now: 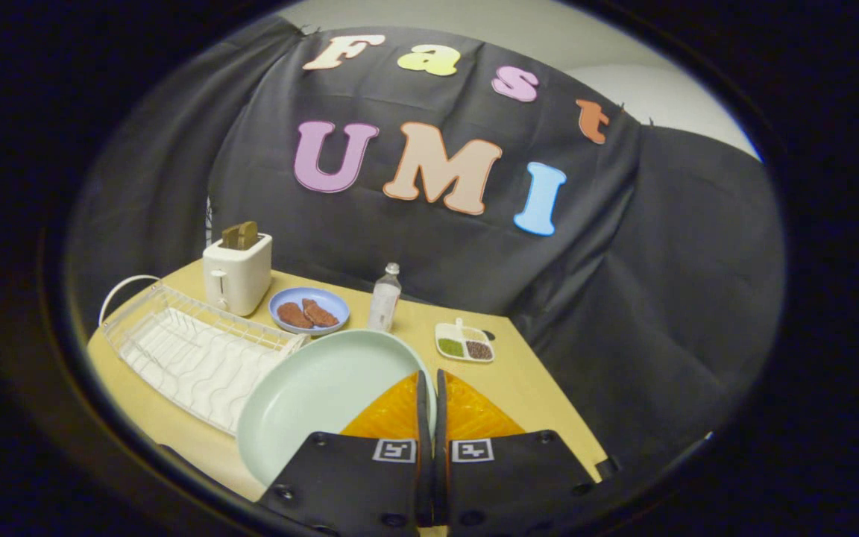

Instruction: Take the plate from the dish rack, then take the spoon from the basket and place it into the plate.

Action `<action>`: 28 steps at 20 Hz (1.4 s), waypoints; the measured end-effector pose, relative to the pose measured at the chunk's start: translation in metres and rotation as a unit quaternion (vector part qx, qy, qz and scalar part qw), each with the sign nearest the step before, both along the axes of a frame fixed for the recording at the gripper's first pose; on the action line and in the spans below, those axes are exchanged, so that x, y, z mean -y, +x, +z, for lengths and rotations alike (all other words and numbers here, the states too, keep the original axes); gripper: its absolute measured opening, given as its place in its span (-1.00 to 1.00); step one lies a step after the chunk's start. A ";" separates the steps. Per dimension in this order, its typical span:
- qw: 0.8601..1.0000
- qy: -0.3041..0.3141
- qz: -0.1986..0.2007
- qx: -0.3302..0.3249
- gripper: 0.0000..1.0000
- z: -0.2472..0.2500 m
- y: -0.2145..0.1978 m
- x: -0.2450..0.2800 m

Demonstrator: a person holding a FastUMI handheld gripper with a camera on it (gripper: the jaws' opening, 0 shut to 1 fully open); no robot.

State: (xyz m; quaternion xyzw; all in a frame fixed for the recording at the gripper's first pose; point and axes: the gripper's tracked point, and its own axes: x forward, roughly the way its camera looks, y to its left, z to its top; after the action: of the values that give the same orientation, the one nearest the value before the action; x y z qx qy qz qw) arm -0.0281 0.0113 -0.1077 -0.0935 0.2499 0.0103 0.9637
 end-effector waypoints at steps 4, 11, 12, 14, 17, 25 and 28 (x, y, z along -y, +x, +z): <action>0.998 0.060 -0.009 -0.030 -0.93 -0.023 -0.013 0.016; 0.980 0.174 -0.035 -0.090 -0.92 -0.076 -0.034 0.042; 0.977 0.186 -0.039 -0.099 -0.92 -0.083 -0.037 0.045; 0.972 0.204 -0.045 -0.109 -0.92 -0.098 -0.041 0.053; 0.968 0.209 -0.053 -0.126 -0.92 -0.127 -0.043 0.064; 0.962 0.210 -0.065 -0.161 -0.92 -0.184 -0.048 0.087; 0.963 0.200 -0.069 -0.166 -0.86 -0.195 -0.047 0.096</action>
State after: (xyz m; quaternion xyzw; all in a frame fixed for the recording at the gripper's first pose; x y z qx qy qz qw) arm -0.0746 -0.0849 -0.3027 0.1216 0.4055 0.0089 0.9060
